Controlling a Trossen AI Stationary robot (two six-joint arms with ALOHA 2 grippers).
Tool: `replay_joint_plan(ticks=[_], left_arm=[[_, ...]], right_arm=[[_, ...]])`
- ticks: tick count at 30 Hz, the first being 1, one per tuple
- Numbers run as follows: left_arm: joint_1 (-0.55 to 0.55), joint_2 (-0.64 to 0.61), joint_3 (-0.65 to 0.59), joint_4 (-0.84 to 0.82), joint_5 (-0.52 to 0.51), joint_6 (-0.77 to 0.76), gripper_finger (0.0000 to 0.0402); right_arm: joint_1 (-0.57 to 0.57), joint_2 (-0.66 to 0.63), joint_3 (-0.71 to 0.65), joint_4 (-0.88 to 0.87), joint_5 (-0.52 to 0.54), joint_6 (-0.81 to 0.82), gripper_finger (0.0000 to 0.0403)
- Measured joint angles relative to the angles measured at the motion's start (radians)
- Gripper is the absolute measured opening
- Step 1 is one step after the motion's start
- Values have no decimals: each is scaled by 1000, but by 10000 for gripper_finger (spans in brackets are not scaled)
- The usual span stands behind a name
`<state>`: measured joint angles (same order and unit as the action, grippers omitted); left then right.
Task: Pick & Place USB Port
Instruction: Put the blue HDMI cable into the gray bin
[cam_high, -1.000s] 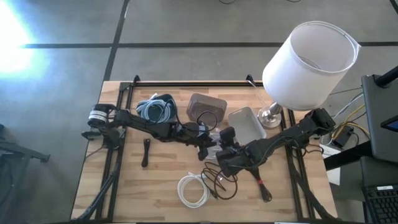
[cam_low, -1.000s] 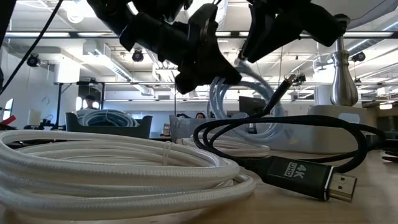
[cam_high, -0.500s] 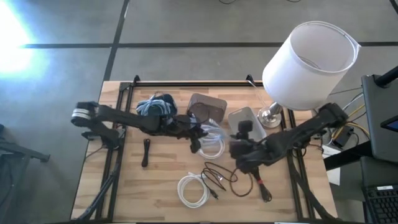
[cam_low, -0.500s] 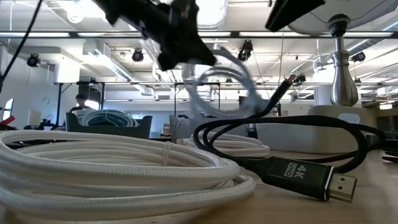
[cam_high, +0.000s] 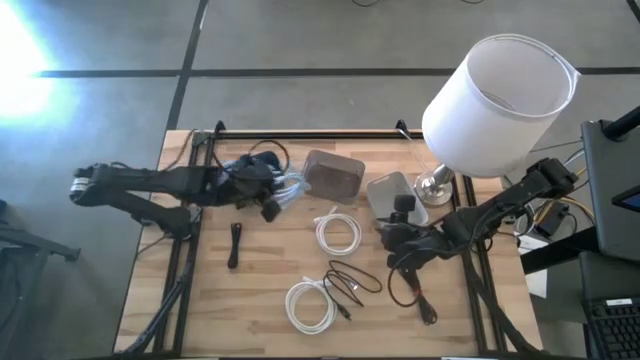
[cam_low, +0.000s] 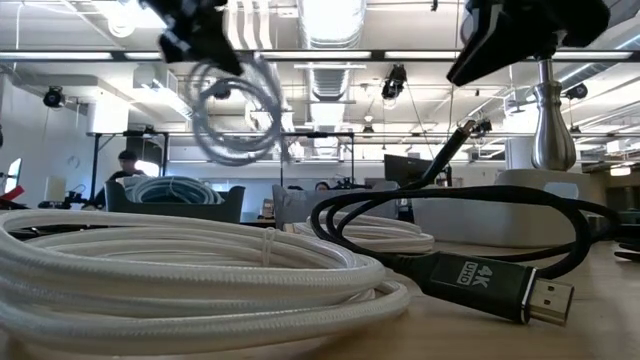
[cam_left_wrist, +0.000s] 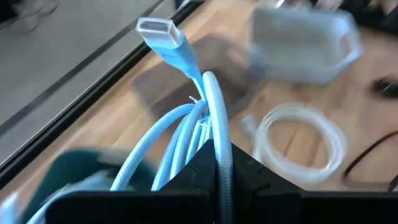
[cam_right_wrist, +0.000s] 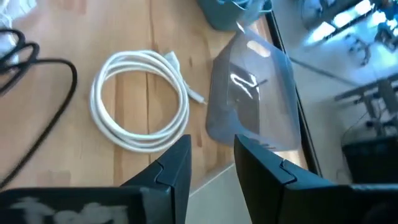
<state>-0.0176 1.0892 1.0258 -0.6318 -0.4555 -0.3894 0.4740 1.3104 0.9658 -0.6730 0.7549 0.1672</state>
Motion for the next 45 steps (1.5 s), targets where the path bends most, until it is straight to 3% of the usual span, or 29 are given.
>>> replay_joint_plan(ticks=[4, 9, 14, 21, 26, 33, 38, 45], left_arm=[[16, -69, -37, -126, -37, -64, 12], [76, -151, -132, -135, -40, -99, 16], [171, -227, -243, -78, -31, -109, 18], [267, -325, -379, 50, 60, -108, 15], [271, -399, -380, 122, 117, -82, 18], [272, -451, -358, 78, 76, -65, 15], [272, -437, -422, 16, 14, -135, 17], [272, -426, -541, 145, 12, -169, 22]], right_arm=[[-14, -13, -34, 104, 0, -98, 120], [-19, -9, -36, 138, 0, -122, 115], [-19, -1, -31, 138, -10, -122, 110], [-19, -1, -34, 133, -33, -119, 111], [-21, -1, -34, 133, -33, -118, 109], [-21, -1, -34, 138, -33, -114, 112], [-21, 0, -34, 139, -33, -92, 113], [-21, 0, -34, 139, -33, -91, 107]])
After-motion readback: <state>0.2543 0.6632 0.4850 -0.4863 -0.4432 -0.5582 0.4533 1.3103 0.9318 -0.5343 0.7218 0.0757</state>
